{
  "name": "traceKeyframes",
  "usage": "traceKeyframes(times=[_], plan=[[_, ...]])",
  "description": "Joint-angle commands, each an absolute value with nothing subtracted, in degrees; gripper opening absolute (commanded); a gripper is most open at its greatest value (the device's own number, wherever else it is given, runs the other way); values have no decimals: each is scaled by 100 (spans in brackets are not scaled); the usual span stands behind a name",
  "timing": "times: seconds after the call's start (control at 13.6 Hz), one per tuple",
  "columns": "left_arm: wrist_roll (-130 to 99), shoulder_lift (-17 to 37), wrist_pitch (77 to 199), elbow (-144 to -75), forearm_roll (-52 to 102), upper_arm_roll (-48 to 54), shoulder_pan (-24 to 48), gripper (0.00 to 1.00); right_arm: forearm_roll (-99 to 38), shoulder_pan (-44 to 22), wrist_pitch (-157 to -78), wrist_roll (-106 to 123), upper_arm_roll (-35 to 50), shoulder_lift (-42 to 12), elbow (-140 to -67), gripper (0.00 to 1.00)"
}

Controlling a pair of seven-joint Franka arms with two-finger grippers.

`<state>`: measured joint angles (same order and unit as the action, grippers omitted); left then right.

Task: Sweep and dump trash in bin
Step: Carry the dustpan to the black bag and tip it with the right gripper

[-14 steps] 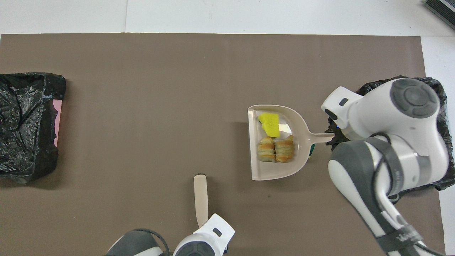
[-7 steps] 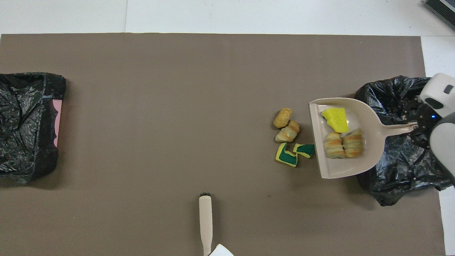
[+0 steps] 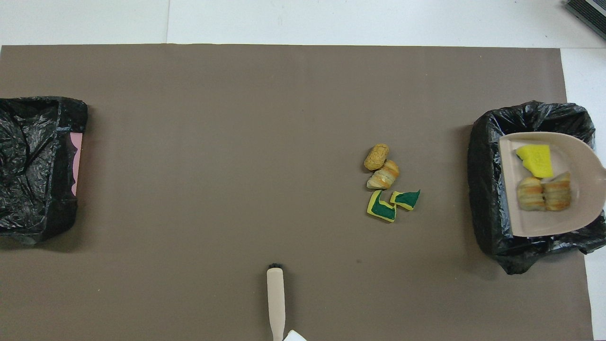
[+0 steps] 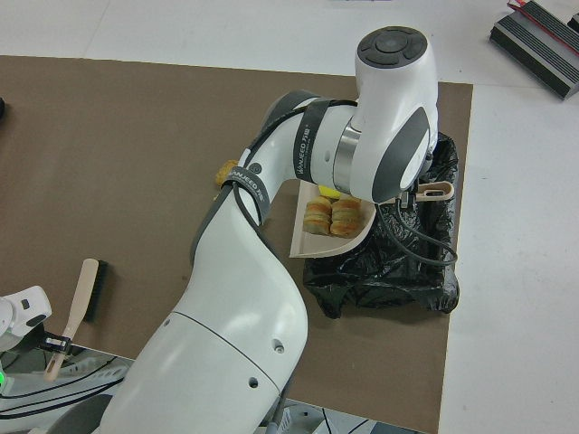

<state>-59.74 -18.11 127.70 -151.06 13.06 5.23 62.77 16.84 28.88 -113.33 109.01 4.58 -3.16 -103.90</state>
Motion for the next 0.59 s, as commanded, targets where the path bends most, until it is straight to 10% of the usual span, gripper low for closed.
traceKeyframes(times=[0.0,0.52], plan=[[-5889,-1767,12885,-15170,1389,448,6162,90,2668,3049,-11592,10496,536,-360,-10292,0],[-3730,-1144,12007,-13495,511,431,4468,100,4911,2752,-11479,8912,554,-246,-10485,0]])
